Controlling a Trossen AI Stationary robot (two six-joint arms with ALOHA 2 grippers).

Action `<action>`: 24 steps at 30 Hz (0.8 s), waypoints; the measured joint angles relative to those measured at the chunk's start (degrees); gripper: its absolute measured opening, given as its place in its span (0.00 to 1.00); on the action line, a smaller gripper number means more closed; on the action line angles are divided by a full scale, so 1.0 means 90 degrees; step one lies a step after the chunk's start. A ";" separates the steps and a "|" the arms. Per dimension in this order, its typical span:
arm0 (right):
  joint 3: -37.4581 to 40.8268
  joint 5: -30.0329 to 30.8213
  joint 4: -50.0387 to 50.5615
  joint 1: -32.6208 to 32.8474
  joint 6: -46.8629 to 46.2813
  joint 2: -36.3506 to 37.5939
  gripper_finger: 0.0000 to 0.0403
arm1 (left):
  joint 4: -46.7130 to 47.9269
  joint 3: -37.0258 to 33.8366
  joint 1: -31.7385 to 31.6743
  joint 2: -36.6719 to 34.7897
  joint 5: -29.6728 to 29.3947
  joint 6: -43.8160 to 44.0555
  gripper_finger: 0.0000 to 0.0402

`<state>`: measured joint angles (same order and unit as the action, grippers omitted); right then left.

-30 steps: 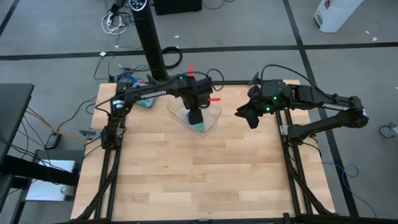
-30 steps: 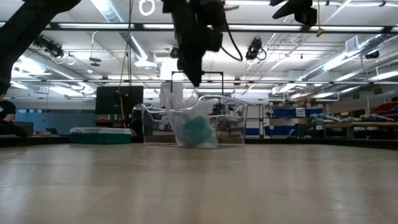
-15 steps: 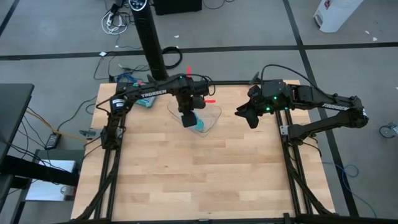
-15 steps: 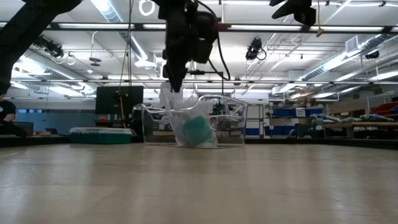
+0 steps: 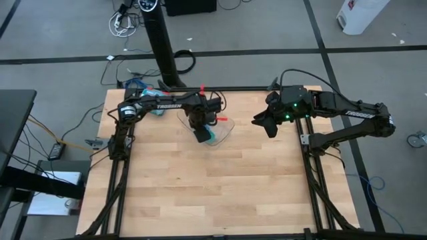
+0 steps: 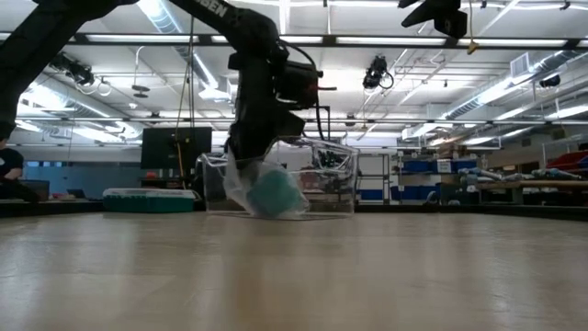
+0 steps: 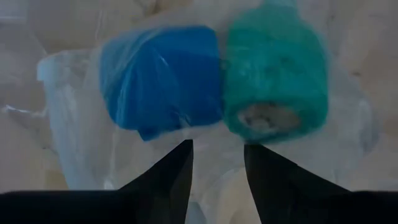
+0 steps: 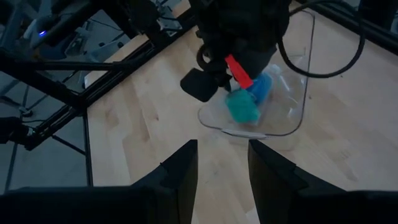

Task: Roll bandage
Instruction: Put the transparent zip bag into the transparent bin

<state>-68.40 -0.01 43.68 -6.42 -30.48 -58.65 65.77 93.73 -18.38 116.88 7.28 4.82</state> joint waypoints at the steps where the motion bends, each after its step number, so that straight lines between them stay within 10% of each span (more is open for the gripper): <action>1: 0.0000 -0.0003 0.0001 0.0000 0.0000 0.0000 0.33 | -0.0088 -0.0080 0.0003 0.0002 -0.0021 0.0029 0.38; 11: 0.0000 -0.0002 -0.0007 0.0000 -0.0008 0.0000 0.33 | -0.0458 0.0035 0.0006 0.0007 -0.0047 0.0165 0.38; 24: 0.0000 0.0148 -0.0012 0.0000 0.0048 0.0000 0.33 | 0.1260 0.2084 0.0001 -0.0010 -0.0279 -0.0392 0.38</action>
<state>-68.40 1.32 43.57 -6.42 -30.04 -58.65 77.11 112.49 -18.37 116.79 4.77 1.29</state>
